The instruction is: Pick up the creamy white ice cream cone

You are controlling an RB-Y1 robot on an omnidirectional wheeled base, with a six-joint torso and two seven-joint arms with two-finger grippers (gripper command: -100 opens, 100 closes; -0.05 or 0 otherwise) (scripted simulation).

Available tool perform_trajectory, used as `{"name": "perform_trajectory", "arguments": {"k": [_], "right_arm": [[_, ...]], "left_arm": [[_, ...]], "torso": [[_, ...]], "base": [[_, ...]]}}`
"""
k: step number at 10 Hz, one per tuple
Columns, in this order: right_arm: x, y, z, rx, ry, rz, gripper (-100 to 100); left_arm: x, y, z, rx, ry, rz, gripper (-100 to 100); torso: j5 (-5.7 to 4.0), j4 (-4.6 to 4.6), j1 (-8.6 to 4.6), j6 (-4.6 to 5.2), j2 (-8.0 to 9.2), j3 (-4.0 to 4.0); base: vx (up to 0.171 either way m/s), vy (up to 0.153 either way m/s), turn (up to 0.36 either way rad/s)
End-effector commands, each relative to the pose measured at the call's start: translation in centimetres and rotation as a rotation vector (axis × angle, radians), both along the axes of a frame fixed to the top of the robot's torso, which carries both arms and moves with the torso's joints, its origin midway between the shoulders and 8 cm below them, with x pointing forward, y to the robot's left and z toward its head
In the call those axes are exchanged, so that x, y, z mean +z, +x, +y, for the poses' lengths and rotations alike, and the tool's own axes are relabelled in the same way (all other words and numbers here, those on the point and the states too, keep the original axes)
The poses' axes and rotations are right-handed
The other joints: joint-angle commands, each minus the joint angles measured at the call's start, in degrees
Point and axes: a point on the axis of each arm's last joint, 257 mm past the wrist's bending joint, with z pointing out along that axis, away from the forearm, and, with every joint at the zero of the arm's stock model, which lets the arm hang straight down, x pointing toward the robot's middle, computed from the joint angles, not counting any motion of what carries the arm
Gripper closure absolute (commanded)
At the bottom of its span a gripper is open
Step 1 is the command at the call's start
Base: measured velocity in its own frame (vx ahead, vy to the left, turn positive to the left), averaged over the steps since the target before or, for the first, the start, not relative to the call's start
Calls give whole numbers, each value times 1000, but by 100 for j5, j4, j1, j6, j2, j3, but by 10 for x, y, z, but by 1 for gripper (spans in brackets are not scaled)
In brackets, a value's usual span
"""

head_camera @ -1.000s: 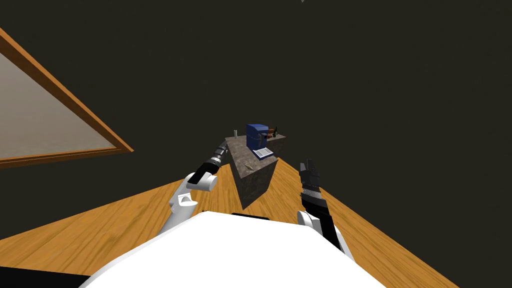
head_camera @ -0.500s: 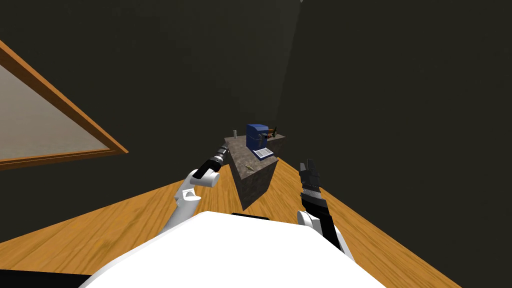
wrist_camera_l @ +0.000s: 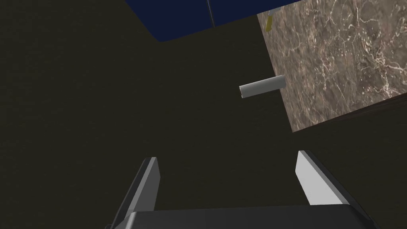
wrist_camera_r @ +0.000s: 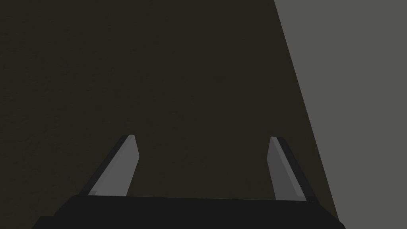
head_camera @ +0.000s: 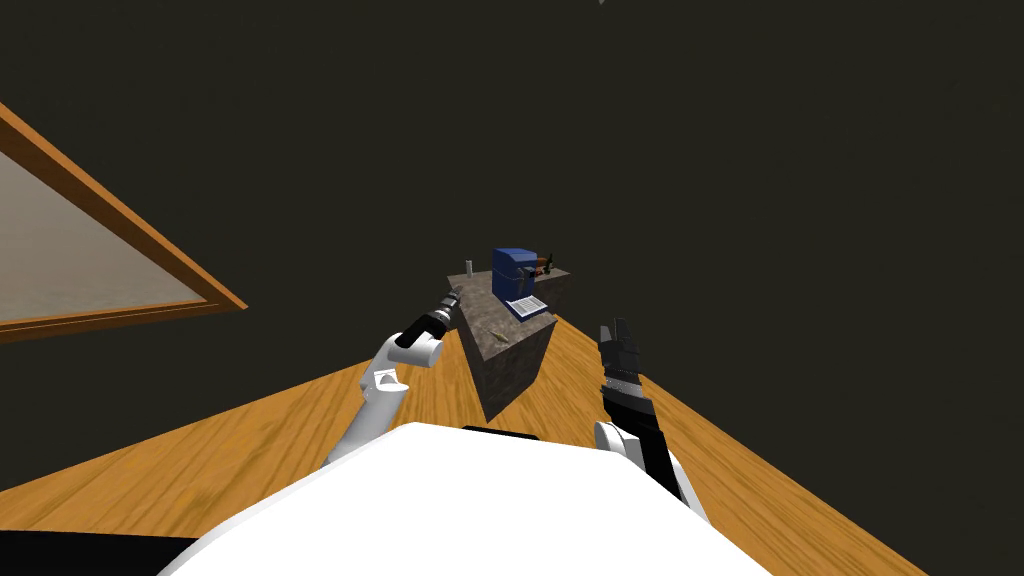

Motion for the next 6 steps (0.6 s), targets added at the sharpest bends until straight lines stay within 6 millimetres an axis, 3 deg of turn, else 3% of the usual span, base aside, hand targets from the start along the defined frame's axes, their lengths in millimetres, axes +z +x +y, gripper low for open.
{"name": "perform_trajectory", "arguments": {"k": [1,6], "right_arm": [[0,0,0,0,0,0,0],[0,0,0,0,0,0,0]], "left_arm": [[-9,4,-1,2,-4,43,-100],[-33,16,-9,-4,-24,156,-100]], "torso": [[0,0,0,0,0,0],[0,0,1,0,2,1]], "base": [[8,25,-33],[7,26,-39]]}}
